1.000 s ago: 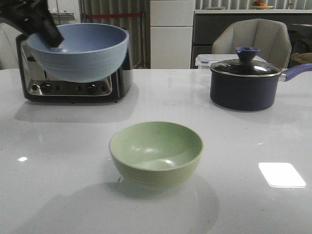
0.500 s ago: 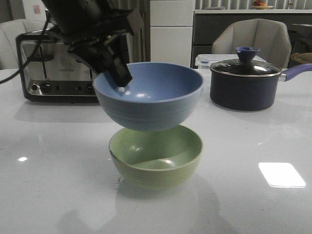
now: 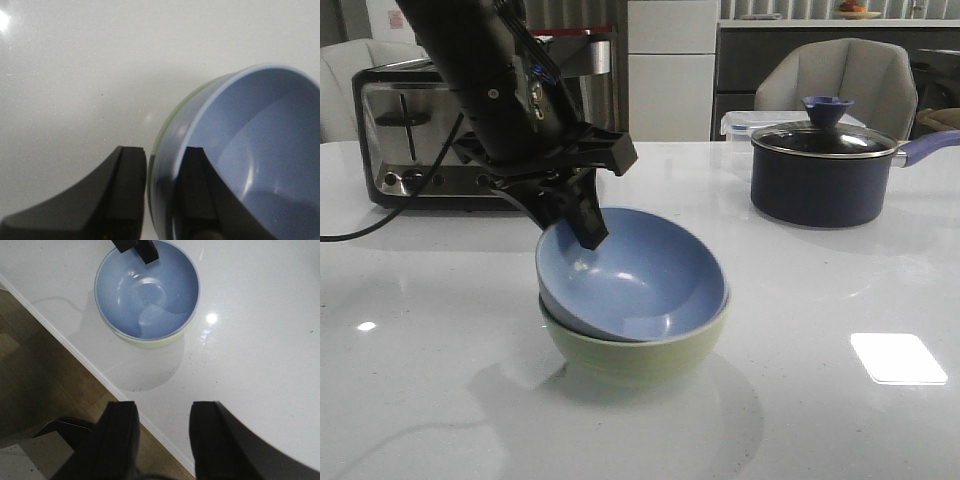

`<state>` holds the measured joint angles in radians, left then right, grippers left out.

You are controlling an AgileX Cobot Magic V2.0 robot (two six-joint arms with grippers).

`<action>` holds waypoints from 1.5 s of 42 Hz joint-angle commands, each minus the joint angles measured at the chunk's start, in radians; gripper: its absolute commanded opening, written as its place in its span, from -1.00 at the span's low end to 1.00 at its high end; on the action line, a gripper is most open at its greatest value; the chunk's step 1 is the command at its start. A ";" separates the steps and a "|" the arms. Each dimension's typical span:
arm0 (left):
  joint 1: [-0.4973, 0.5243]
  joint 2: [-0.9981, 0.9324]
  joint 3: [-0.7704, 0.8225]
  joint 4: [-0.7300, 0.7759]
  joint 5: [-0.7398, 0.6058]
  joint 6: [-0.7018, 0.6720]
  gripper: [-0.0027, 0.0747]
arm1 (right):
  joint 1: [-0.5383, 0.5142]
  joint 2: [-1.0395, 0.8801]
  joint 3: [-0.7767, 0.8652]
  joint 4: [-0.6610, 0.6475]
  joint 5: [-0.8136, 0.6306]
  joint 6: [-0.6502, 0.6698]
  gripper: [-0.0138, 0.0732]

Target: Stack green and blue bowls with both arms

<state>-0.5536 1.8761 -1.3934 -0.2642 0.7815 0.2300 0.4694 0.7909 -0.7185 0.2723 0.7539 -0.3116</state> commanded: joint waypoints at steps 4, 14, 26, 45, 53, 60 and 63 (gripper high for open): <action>-0.005 -0.048 -0.037 -0.021 -0.019 -0.001 0.18 | 0.001 -0.008 -0.024 0.017 -0.055 -0.003 0.18; -0.005 -0.143 -0.074 -0.005 0.052 -0.001 0.22 | 0.001 -0.008 -0.024 0.017 -0.055 -0.003 0.18; -0.005 -0.467 0.086 0.009 0.063 -0.001 0.22 | 0.001 -0.008 -0.024 0.017 -0.055 -0.003 0.18; -0.005 -1.103 0.536 0.104 -0.073 -0.001 0.22 | 0.001 -0.008 -0.024 -0.004 -0.046 -0.002 0.18; -0.005 -1.310 0.662 0.136 -0.093 -0.001 0.22 | -0.007 -0.011 -0.007 -0.028 -0.049 0.024 0.18; -0.005 -1.379 0.712 0.136 -0.101 -0.001 0.22 | -0.007 -0.011 0.029 -0.022 -0.080 0.024 0.18; -0.005 -1.379 0.719 0.139 -0.109 -0.001 0.19 | -0.007 -0.011 0.030 -0.022 -0.084 0.024 0.18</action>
<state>-0.5536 0.4936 -0.6536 -0.1211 0.7662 0.2300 0.4660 0.7909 -0.6638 0.2445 0.7467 -0.2954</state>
